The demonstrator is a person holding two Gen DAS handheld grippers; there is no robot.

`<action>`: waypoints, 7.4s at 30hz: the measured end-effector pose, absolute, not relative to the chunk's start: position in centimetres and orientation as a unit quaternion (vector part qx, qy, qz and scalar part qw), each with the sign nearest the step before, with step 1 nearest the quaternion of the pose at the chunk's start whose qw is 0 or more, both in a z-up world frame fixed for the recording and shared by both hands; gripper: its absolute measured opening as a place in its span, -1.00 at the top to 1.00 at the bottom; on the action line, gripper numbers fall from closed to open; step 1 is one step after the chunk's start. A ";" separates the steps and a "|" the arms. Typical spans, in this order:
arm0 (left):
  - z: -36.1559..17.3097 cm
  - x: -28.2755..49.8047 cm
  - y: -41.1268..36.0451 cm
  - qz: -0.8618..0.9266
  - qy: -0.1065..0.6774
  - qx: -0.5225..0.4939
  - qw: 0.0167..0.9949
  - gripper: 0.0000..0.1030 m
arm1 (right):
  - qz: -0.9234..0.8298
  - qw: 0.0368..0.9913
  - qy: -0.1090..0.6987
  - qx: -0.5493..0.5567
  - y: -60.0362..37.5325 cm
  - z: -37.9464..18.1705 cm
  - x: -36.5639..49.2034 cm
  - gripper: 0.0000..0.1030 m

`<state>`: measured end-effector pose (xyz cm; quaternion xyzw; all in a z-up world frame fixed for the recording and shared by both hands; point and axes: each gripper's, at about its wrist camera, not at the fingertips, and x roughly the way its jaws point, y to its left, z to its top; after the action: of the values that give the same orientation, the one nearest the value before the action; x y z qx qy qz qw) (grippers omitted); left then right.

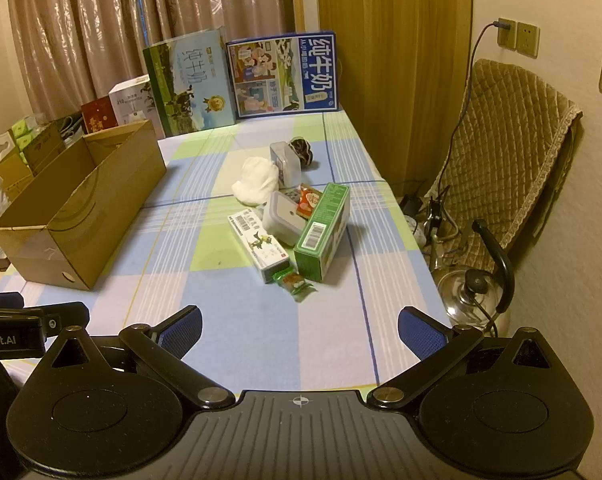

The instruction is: Organize objects

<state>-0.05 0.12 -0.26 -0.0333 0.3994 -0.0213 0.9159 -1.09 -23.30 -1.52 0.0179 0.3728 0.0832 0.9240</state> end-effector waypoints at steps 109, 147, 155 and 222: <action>-12.2 18.6 1.3 -0.076 0.468 0.035 0.879 0.32 | 0.176 0.881 0.440 -0.002 -20.5 -11.4 16.5 0.43; -9.1 16.5 2.1 -0.089 0.443 0.062 0.890 0.37 | 0.146 0.899 0.412 -0.035 -17.2 -7.5 15.6 0.47; -3.4 14.5 3.4 -0.087 0.404 0.069 0.908 0.37 | 0.195 0.906 0.375 -0.027 -13.5 -2.4 14.7 0.47; 5.2 12.5 22.7 0.014 0.337 0.022 0.941 -0.39 | 0.230 0.913 0.325 0.090 -4.3 2.4 14.3 -0.59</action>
<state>12.51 22.70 5.25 0.0217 0.3369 0.0137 0.9412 14.29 -4.27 2.43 0.0902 0.3248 0.2299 0.9130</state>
